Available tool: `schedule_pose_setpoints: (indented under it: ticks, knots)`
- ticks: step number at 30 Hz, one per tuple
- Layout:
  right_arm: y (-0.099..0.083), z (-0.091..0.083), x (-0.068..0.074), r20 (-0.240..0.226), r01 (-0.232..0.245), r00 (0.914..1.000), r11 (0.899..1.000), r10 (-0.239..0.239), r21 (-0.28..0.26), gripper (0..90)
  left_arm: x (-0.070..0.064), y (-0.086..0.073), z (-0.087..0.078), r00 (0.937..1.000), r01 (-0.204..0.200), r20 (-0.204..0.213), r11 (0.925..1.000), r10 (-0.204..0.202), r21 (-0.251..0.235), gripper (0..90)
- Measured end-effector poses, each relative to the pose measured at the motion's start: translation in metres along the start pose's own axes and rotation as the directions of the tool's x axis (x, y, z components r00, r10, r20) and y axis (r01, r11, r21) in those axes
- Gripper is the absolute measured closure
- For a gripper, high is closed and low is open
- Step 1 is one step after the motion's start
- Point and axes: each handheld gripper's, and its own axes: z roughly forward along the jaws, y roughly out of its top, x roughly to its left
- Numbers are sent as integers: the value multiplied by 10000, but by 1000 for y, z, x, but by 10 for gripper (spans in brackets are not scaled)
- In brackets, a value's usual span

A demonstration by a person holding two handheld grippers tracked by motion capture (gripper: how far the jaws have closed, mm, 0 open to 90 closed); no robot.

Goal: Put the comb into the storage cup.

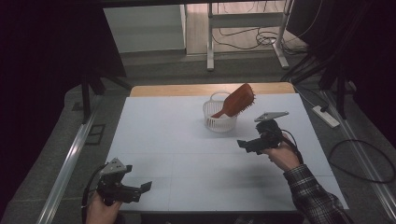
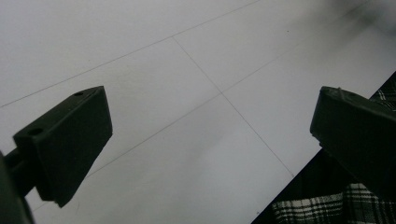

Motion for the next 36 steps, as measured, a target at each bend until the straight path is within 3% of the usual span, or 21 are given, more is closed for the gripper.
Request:
schedule_pose_setpoints:
  ticks: [36]
  knots:
    - [-40, -28, -5, -40, -77, 10000, 9982, 79, 587, 0, -1, 0, 1, 10000, -18, -23, 10000, 19, 52, 0]
